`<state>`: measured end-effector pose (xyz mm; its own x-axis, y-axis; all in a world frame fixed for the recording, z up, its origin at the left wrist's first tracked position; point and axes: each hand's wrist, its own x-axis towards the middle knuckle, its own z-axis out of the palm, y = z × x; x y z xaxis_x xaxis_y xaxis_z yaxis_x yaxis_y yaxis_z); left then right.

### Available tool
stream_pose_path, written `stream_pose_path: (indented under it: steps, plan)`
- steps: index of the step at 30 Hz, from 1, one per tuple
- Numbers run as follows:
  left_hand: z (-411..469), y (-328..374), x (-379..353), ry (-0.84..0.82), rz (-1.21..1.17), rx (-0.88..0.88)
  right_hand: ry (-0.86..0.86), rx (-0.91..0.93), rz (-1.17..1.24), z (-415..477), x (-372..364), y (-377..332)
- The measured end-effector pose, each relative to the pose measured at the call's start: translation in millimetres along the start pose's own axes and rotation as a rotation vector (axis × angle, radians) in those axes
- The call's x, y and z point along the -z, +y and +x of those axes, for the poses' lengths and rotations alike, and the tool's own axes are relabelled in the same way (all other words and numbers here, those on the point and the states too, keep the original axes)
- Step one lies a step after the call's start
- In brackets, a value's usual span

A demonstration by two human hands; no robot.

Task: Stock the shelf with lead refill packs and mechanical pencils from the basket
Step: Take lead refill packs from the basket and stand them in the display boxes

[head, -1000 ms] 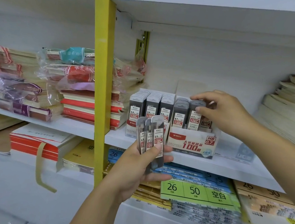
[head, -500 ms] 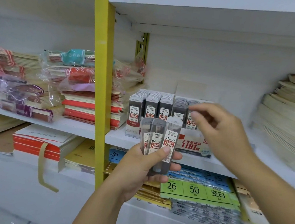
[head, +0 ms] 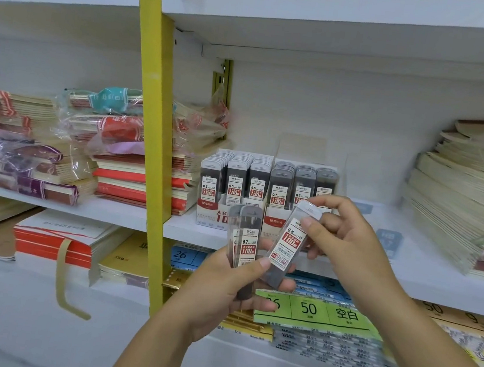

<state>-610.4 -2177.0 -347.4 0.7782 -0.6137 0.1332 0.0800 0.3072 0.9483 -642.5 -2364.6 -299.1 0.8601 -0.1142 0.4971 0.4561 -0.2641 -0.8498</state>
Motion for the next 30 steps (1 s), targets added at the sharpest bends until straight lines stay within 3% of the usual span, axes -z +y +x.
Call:
stream_pose_path:
  steps: [5,12,21,27,30]
  plan:
    - [2.0,-0.4,6.0,0.09,-0.017,-0.046,0.1,0.115,0.027,6.4,-1.4,-12.1]
    - [-0.7,8.1,36.8,0.424,-0.154,-0.157,0.06,0.388,-0.307,61.1,-28.8,-50.6]
    - [-9.4,14.4,55.8,0.432,-0.05,-0.134,-0.113,0.323,-0.801,107.3,-61.7,-34.1]
    - [-21.0,18.9,61.4,0.391,0.03,-0.144,-0.03,0.426,-1.174,118.2,-69.2,-20.8]
    - [-25.0,20.4,62.2,0.367,0.052,-0.142,0.042,0.486,-1.152,106.8,-68.9,-21.9]
